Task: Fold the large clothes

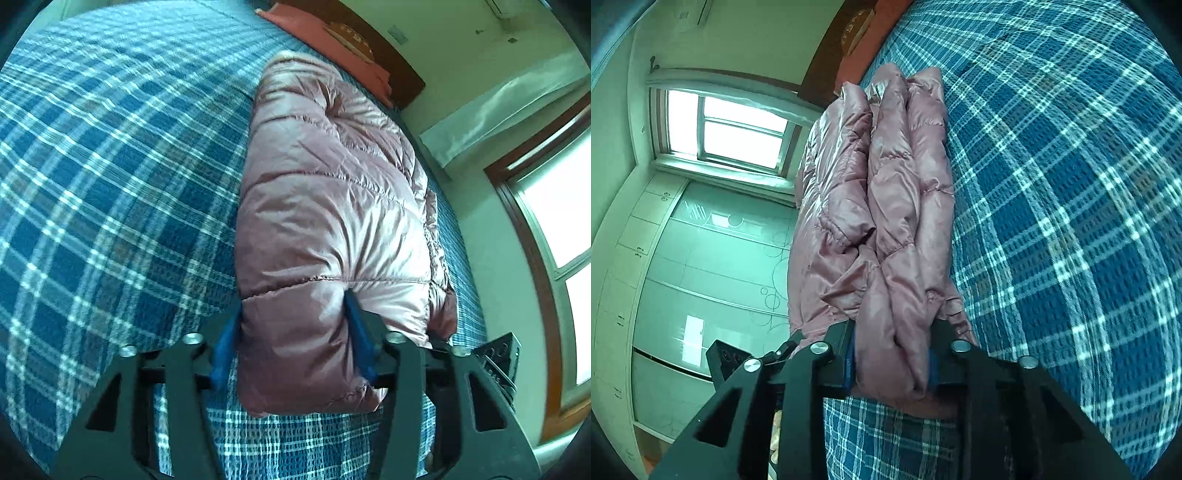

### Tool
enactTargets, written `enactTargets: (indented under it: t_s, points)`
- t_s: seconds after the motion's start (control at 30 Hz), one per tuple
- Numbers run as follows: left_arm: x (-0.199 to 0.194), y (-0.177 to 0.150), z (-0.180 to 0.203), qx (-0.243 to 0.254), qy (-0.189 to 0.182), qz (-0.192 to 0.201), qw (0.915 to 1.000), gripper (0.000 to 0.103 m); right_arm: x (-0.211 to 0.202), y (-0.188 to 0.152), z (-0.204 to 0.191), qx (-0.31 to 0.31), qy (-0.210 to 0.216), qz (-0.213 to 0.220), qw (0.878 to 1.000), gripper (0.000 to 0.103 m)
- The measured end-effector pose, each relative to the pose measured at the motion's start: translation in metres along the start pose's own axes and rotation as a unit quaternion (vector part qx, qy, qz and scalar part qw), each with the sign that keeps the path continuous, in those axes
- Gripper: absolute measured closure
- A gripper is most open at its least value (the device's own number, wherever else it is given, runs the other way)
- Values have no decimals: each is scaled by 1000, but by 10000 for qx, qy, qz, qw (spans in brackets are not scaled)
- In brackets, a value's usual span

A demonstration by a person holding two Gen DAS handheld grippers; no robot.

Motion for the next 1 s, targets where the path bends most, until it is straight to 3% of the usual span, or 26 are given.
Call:
enactTargets:
  t_s: [0.17,0.27,0.37,0.47,0.57,0.83,1.0]
  points:
    - [-25,-6,6,327,496,302,9978,31,-27,-13,-1,-107,-316,126,9994,55]
    - [-46,-10,9,603,968,627,9915,26,-45,-21,-9,-492,-942,298,9939,52]
    - [-62,-17,18,1048,1435,924,9797,20,-59,-27,-27,-1003,-1668,470,9798,40]
    - [-79,-27,32,1507,1890,1269,9620,13,-74,-33,-52,-1624,-2409,689,9544,33]
    - [-94,-33,44,1690,2064,1505,9519,11,-85,-40,-77,-2007,-2841,917,9331,30]
    - [-119,-44,68,1776,2091,1824,9442,7,-86,-52,-127,-2910,-3586,1231,8784,24]
    - [-125,-50,73,1800,2130,1896,9414,6,-86,-61,-143,-3056,-3591,1292,8723,24]
Point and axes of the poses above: each gripper's, at about its wrist camera, not at the fingertips, and x roughly the way its jaws point, z to its right, y to its top, the point moved 5 cm from there along x, roughly the way its jaws point, and after that the axes turned 6 degrees about -x, right-handed, at the moved point
